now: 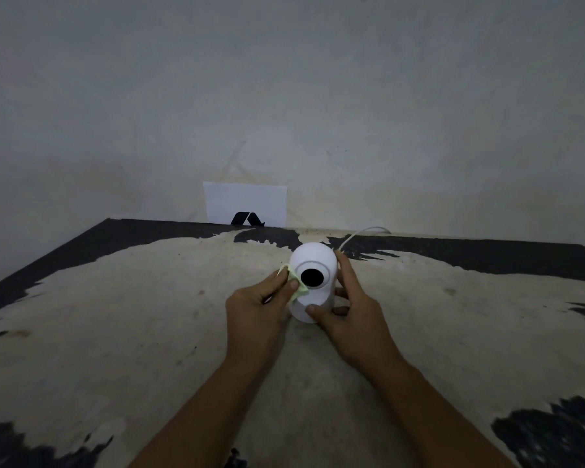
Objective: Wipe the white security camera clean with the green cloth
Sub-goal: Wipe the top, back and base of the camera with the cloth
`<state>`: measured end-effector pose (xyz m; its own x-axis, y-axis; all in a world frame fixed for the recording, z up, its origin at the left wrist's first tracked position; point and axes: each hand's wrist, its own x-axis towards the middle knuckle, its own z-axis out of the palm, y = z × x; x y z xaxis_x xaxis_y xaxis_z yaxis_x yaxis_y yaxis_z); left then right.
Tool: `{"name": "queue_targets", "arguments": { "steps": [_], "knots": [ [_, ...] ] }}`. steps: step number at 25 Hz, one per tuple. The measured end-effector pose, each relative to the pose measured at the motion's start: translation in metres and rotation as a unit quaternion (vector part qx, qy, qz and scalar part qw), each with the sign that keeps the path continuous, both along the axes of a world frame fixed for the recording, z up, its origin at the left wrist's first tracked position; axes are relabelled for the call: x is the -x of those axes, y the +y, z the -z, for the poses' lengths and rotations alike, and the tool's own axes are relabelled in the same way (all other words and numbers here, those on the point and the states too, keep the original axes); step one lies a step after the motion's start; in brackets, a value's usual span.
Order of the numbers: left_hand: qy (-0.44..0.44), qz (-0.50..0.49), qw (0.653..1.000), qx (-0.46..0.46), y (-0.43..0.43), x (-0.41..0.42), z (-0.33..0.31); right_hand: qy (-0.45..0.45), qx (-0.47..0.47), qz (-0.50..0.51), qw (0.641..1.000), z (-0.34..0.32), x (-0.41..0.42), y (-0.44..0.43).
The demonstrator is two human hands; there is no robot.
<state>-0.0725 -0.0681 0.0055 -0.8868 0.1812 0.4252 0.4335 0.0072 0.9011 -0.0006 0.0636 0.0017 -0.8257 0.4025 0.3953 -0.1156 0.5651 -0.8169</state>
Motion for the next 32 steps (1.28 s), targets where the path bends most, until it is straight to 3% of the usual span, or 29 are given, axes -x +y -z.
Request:
{"name": "queue_targets", "arguments": {
  "steps": [4, 11, 20, 23, 32],
  "knots": [
    [0.026, -0.006, 0.999, 0.018, 0.0, 0.003, 0.002, -0.004, -0.001, 0.002, 1.0, -0.001, 0.0, 0.0],
    [-0.013, 0.026, 0.996, 0.085, -0.007, 0.004, 0.006, -0.008, -0.007, -0.004, 1.0, 0.002, 0.002, 0.002],
    [-0.016, -0.041, 0.997, 0.06, 0.007, -0.005, 0.0, -0.016, 0.006, -0.016, 1.0, 0.001, -0.001, 0.005],
    [-0.031, -0.019, 0.999, 0.032, 0.015, -0.007, -0.002, -0.014, 0.003, -0.009, 1.0, 0.002, 0.0, 0.005],
    [0.003, 0.034, 0.989, 0.146, -0.002, 0.003, 0.0, -0.028, 0.018, -0.019, 0.999, 0.005, -0.002, 0.013]
  ]
}}
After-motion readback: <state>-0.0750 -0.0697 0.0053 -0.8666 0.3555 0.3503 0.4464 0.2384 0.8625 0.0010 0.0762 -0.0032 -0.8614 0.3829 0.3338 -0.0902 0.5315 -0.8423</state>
